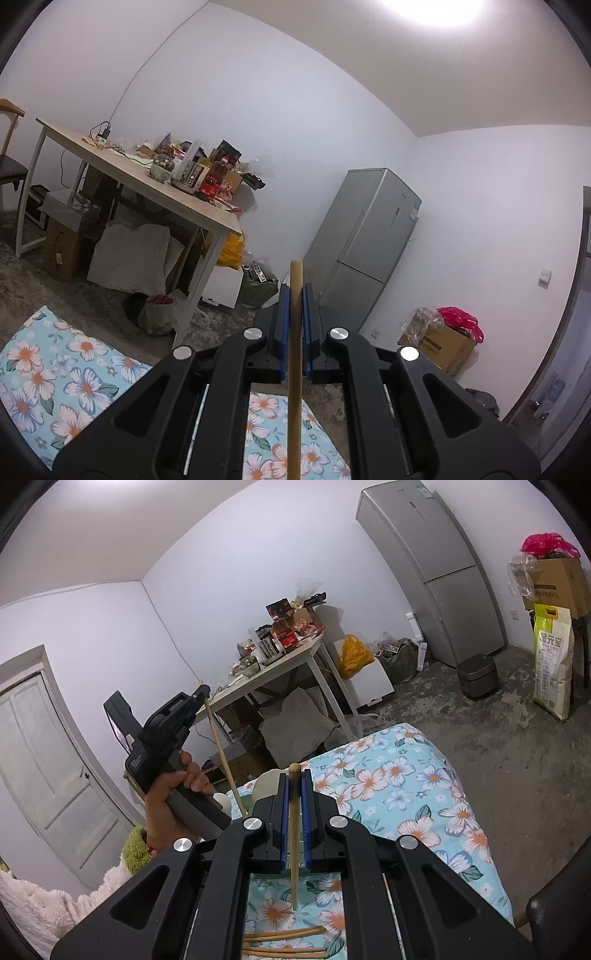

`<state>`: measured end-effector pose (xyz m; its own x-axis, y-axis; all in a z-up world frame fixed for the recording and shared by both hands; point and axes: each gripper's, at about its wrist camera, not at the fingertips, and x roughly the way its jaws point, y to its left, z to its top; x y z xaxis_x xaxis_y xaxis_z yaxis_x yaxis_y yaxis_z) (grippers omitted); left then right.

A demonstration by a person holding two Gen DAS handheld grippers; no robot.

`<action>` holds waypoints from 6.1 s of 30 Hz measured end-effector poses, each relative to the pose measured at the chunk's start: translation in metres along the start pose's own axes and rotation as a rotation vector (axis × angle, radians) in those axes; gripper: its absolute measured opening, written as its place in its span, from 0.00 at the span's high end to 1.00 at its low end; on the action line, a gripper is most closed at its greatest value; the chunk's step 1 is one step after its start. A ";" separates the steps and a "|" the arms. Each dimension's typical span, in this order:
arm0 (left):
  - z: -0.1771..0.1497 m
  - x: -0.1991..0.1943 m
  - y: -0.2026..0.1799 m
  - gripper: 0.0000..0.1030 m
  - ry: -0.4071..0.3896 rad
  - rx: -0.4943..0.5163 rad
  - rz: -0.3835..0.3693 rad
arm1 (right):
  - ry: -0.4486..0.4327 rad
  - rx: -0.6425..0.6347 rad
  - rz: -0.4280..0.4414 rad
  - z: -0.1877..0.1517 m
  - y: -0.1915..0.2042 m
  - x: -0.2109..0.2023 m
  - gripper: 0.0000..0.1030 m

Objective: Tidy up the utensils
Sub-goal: 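Raise both held chopsticks upright above the green holder with both tools, then drop the chopstick into the holder by opening the left tool, then grasp another bamboo chopstick from the bed with the left tool, then lift the chopstick upright above the holder with the left tool, then lower the chopstick into the holder and open the left tool, then lower the right tool's chopstick into the holder and open the right tool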

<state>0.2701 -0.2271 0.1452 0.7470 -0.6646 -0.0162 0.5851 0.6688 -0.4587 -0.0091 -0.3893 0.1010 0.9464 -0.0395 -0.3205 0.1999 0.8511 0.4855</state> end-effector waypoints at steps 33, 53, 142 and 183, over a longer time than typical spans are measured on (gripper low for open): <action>-0.035 -0.169 0.070 0.71 0.394 -0.070 0.032 | 0.030 -0.010 0.030 -0.016 0.018 -0.001 0.94; -0.150 -0.154 0.218 0.77 0.733 -0.914 0.261 | 0.007 -0.054 0.027 -0.017 0.038 -0.013 0.94; 0.022 -0.113 0.010 0.53 0.055 0.094 0.057 | -0.021 -0.080 0.042 -0.002 0.041 -0.023 0.93; -0.066 -0.248 0.100 0.24 0.403 0.072 0.219 | -0.197 -0.358 0.153 0.125 0.152 0.075 0.94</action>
<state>0.1225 -0.0172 0.0448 0.6817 -0.5721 -0.4561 0.4580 0.8198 -0.3436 0.1241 -0.3285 0.2526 0.9955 0.0315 -0.0889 -0.0140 0.9814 0.1916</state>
